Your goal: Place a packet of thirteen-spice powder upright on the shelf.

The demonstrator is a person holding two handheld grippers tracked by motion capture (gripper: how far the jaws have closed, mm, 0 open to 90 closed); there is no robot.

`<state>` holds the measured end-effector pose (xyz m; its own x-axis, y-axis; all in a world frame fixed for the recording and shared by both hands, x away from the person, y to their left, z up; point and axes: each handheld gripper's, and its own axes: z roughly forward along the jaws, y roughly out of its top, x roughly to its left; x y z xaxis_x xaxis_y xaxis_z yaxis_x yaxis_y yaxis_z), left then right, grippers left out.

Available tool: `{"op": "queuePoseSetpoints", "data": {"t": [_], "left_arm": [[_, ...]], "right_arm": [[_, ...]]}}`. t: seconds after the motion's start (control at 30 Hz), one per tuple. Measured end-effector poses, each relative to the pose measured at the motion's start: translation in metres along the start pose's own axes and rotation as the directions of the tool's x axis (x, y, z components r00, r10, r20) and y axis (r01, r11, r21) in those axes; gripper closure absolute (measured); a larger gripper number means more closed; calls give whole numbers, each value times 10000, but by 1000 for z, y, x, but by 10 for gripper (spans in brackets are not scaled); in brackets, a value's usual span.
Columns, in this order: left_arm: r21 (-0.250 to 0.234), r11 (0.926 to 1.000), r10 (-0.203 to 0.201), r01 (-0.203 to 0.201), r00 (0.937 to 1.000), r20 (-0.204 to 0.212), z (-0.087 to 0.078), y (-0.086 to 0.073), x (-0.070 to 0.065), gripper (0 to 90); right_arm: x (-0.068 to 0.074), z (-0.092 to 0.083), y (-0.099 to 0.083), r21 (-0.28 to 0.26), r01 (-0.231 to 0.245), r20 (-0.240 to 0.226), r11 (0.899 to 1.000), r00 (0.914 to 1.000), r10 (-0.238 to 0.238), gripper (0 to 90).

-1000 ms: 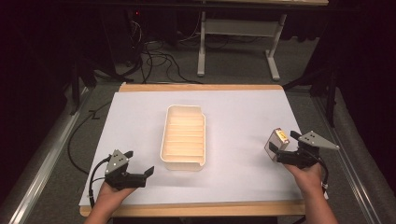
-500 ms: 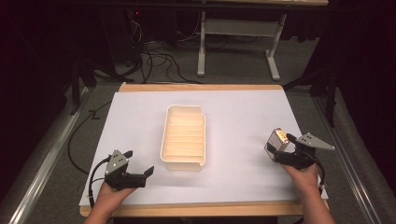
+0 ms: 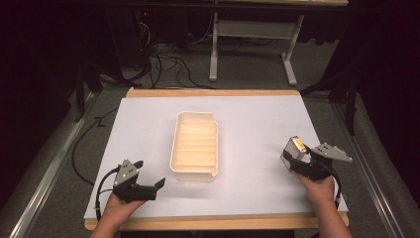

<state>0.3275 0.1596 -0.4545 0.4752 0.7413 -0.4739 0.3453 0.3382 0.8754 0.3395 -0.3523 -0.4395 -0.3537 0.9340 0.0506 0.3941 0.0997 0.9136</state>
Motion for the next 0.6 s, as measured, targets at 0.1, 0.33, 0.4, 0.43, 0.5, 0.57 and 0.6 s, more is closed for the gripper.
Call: {"op": "queuePoseSetpoints", "data": {"t": [0.1,0.33,0.4,0.43,0.5,0.57,0.6], "left_arm": [[34,10000,-31,31,10000,-24,0,-1,0,2],[107,9999,-13,13,10000,22,1,-2,-1,2],[94,9999,-48,48,10000,19,1,-2,-1,3],[94,9999,-48,48,10000,19,1,-2,-1,4],[178,9998,-29,29,10000,30,2,-3,-1,4],[188,9998,-39,37,10000,72,2,-3,-1,4],[174,9998,-51,50,10000,62,2,-3,-1,5]], "right_arm": [[0,-2,1,-70,-22,102,10000,9999,23,404],[-1,-4,1,-116,-18,217,9999,9998,20,520],[0,-3,1,-111,69,278,9999,9996,-66,545],[0,-3,1,-111,69,278,9999,9996,-66,545],[-2,-4,1,-161,-5,282,9999,9996,9,576],[-3,-5,1,-223,-114,269,9997,9996,120,597],[-2,-5,1,-200,-75,331,9998,9994,81,608]]}}
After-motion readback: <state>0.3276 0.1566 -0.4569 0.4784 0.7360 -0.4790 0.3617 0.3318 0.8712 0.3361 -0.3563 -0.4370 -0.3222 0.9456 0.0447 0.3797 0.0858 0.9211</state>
